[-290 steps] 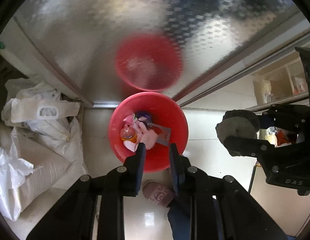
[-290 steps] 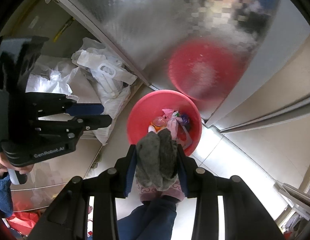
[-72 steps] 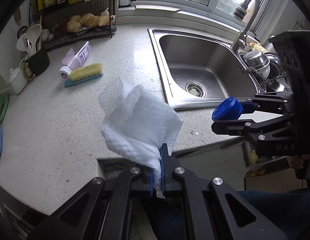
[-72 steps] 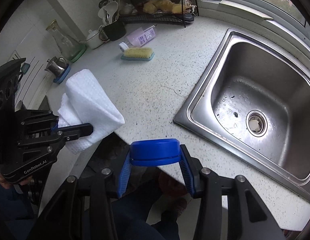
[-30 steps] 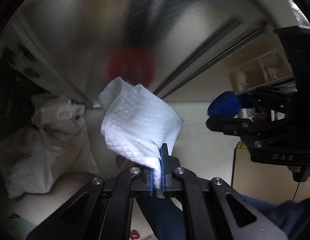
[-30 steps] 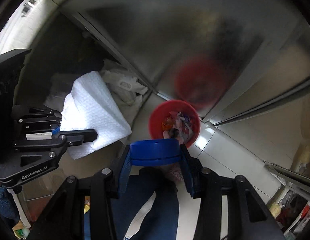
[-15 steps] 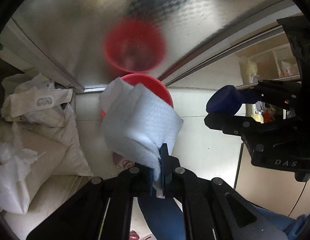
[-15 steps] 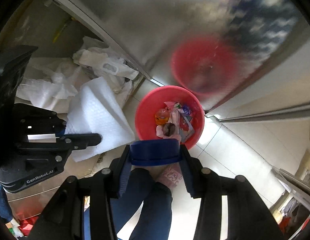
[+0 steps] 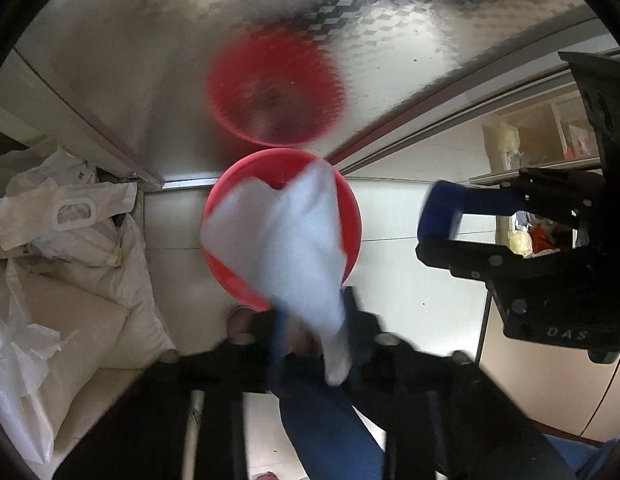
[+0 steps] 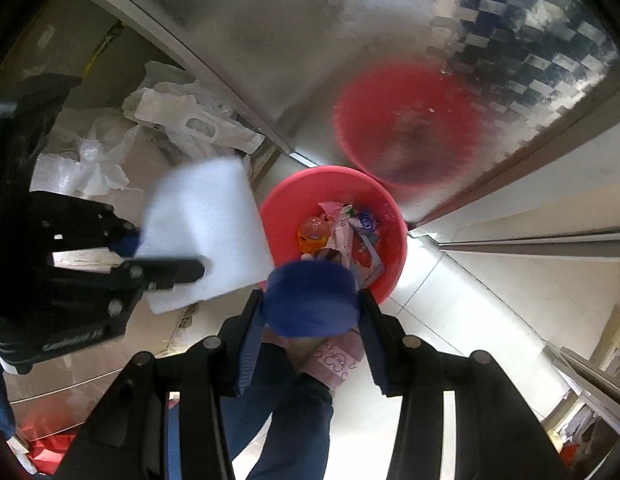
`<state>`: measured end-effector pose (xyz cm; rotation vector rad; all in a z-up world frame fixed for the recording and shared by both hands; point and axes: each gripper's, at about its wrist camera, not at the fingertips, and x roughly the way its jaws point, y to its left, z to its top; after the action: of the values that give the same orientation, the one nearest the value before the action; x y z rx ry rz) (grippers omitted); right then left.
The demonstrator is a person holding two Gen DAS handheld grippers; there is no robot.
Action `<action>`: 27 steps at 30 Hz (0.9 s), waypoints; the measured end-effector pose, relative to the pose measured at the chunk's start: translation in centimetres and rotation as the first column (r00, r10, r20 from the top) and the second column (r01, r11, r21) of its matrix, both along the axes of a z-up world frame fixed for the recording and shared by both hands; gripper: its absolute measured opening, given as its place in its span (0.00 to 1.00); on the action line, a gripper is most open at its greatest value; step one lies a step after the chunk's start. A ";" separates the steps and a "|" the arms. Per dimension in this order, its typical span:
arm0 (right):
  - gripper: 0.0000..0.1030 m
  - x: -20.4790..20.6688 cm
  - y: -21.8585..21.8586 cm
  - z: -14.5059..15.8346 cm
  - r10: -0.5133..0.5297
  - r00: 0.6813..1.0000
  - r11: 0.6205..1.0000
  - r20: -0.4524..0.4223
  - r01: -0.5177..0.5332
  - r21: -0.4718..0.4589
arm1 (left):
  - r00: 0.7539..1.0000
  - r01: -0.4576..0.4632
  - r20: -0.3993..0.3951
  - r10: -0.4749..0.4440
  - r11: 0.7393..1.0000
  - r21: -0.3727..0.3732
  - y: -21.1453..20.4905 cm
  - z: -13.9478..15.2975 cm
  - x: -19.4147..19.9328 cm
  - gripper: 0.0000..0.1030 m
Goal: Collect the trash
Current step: 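Open both tools to drop the cloth and lid into the bucket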
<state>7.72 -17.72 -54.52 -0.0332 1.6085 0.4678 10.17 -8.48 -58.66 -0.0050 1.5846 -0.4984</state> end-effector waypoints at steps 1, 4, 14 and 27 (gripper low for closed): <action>0.42 0.0 -0.1 -0.2 -0.005 1.000 1.000 -0.003 0.005 0.000 | 1.000 0.020 0.021 -0.020 1.000 0.007 0.0 0.1 0.0 0.35; 0.42 0.1 -0.3 -0.6 -0.014 1.000 1.000 -0.008 0.014 0.001 | 0.999 0.018 0.044 -0.020 1.000 0.025 -0.1 0.4 0.0 0.47; 0.52 -0.5 0.7 -0.4 0.027 1.000 0.999 -0.009 -0.027 0.021 | 0.999 -0.044 0.014 0.043 0.998 0.035 1.5 -0.2 -0.7 0.79; 0.74 -1.7 1.2 1.4 0.055 0.998 0.998 0.002 -0.055 0.007 | 0.994 -0.082 0.080 0.075 0.993 0.089 2.0 3.7 -2.0 0.83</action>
<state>6.01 -16.47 -53.13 -0.0726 1.6074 0.5162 8.21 -6.45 -54.95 0.0214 1.5254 -0.3593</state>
